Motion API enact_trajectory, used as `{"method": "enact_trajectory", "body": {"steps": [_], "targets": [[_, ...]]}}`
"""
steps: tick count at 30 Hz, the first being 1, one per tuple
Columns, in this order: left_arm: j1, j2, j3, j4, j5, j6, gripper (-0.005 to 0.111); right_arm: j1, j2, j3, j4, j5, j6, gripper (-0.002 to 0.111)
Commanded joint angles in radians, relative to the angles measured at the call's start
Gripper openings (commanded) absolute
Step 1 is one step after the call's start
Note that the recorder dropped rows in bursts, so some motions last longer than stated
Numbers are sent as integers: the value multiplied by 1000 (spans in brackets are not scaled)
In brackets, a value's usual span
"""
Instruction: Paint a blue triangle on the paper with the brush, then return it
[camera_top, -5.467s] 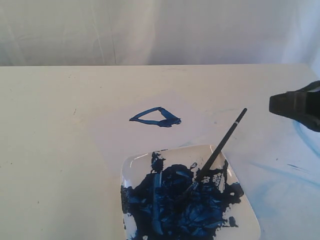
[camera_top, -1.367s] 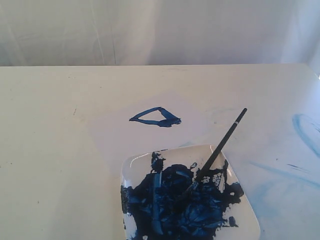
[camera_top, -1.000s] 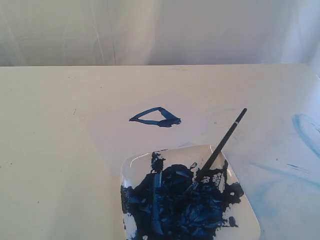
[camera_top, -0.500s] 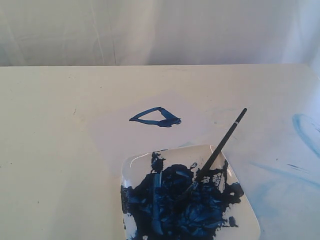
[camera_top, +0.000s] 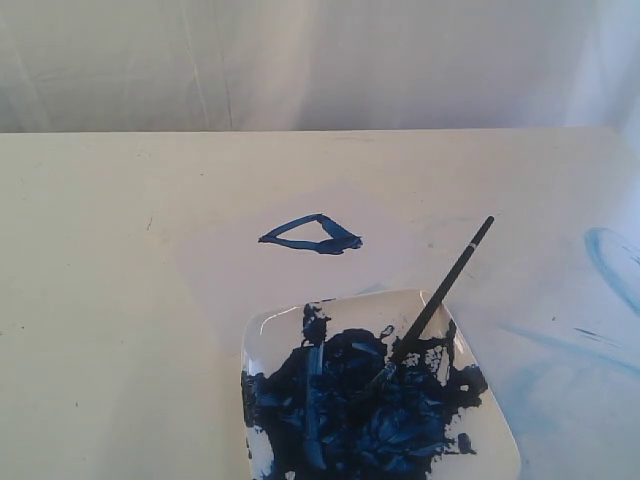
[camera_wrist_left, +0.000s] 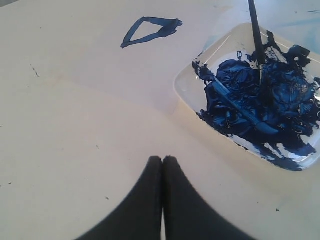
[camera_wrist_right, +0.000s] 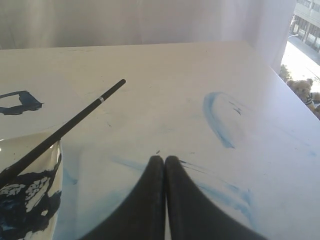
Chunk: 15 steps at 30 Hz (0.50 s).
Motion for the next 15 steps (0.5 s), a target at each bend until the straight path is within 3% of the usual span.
{"method": "enact_trajectory", "body": {"steps": [1,10,15], "targets": [[30,-66,5,-12,0,-1,0,-5,-6,-1,-7,-11,0,0],[176,-358,5,-12,-4,-1,0,-5,-6,-1,-7,-11,0,0],[185,-410,5,-12,-4,-1,0,-5,-6,-1,-7,-11,0,0]]}}
